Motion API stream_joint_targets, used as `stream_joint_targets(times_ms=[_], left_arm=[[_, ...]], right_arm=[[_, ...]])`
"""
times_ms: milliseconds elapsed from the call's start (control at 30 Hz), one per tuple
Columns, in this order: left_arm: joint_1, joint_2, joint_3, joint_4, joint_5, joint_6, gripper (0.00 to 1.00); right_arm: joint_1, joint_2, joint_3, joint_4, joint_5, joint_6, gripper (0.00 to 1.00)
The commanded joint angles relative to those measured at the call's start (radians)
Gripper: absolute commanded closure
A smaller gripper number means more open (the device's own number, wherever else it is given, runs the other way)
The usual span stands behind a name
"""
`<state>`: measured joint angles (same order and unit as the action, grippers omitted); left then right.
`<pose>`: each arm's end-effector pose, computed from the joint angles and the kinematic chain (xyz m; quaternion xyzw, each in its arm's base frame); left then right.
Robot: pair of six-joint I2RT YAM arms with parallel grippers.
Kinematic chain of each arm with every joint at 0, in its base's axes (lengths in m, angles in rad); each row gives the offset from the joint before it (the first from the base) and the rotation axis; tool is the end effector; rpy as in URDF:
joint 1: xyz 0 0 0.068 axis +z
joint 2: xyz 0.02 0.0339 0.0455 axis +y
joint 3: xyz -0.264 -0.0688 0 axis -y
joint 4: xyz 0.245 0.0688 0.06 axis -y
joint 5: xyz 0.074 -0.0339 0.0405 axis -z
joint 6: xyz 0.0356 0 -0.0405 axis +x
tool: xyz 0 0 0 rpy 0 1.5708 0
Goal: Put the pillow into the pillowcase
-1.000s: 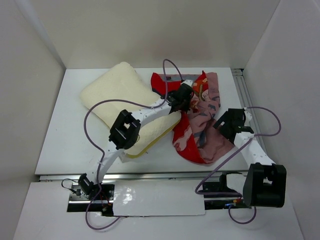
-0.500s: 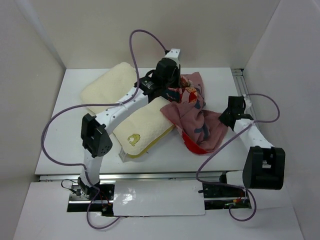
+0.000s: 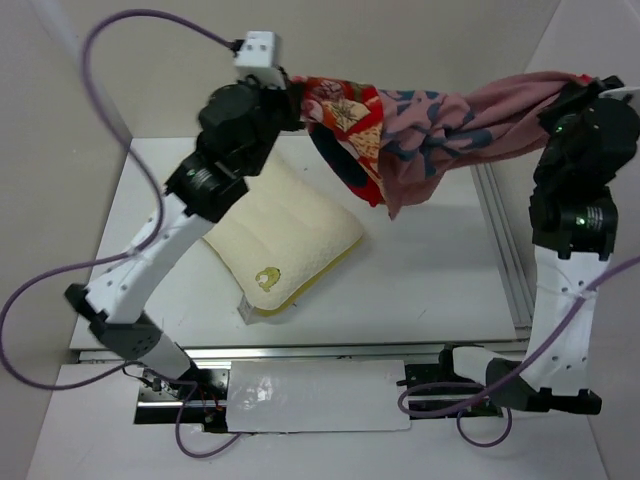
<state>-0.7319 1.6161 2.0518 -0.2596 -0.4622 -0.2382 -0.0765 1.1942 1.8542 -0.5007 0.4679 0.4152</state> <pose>0.2583 -0.2107 0.5536 -0.0175 0.6491 -0.2178 0.7287 0.1823 -0.0301 0.5734 0.3247 0.5690 -0.0234 0.7551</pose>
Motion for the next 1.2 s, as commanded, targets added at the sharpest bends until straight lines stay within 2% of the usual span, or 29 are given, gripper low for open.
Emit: stream_joint_targets(times_ms=[0, 133, 233, 267, 300, 333, 367, 400, 433, 500, 533, 633, 767, 967, 1033, 1067, 1167], left_arm=[[0.003, -0.220, -0.080, 0.264, -0.160, 0.135, 1.00], [-0.017, -0.356, -0.154, 0.312, -0.223, 0.181, 1.00], [-0.017, -0.433, -0.261, 0.312, -0.224, 0.168, 1.00], [-0.026, -0.449, -0.298, 0.280, -0.213, 0.168, 0.96], [-0.035, -0.461, -0.383, 0.258, -0.196, 0.154, 0.84], [-0.035, -0.482, -0.430, 0.232, -0.181, 0.143, 0.67], [-0.044, -0.493, -0.477, 0.202, -0.155, 0.129, 0.44], [-0.044, -0.493, -0.525, 0.134, -0.079, 0.107, 0.15], [-0.044, -0.493, -0.603, 0.100, -0.043, 0.090, 0.00], [-0.054, -0.493, -0.663, 0.045, 0.011, 0.028, 0.00], [-0.054, -0.493, -0.717, 0.019, 0.011, 0.008, 0.00], [-0.054, -0.493, -0.780, -0.013, -0.004, -0.065, 0.00], [0.006, -0.461, -0.838, -0.038, 0.019, -0.140, 0.00], [0.055, -0.305, -0.858, -0.111, 0.206, -0.228, 0.00], [0.031, -0.282, -0.886, -0.121, 0.296, -0.208, 0.00], [0.013, -0.282, -0.903, -0.121, 0.296, -0.208, 0.00], [-0.084, -0.367, -1.025, -0.109, 0.367, -0.150, 0.00]], right_arm=[[-0.002, -0.041, 0.126, -0.059, 0.156, -0.117, 1.00], [-0.002, -0.030, 0.220, -0.068, 0.192, -0.179, 1.00], [-0.002, -0.019, 0.171, -0.055, 0.180, -0.179, 1.00], [-0.002, -0.002, 0.146, -0.055, 0.164, -0.179, 1.00], [-0.002, 0.010, 0.119, -0.055, 0.123, -0.179, 1.00], [-0.002, 0.021, 0.046, -0.042, 0.098, -0.179, 1.00], [-0.002, 0.033, 0.005, -0.030, 0.080, -0.179, 1.00], [-0.002, 0.060, -0.030, -0.019, 0.063, -0.190, 1.00], [-0.002, 0.074, -0.097, 0.005, 0.007, -0.205, 1.00], [-0.002, 0.094, -0.150, 0.034, -0.046, -0.214, 1.00], [-0.002, 0.106, -0.173, 0.060, -0.122, -0.226, 1.00], [-0.002, 0.116, -0.271, 0.100, -0.214, -0.237, 1.00], [-0.002, 0.127, -0.377, 0.111, -0.244, -0.257, 1.00], [-0.002, 0.093, -0.509, 0.151, -0.276, -0.245, 1.00], [-0.002, 0.093, -0.520, 0.151, -0.276, -0.236, 1.00], [-0.002, 0.093, -0.520, 0.151, -0.276, -0.236, 1.00], [-0.002, 0.093, -0.520, 0.130, -0.294, -0.236, 1.00]])
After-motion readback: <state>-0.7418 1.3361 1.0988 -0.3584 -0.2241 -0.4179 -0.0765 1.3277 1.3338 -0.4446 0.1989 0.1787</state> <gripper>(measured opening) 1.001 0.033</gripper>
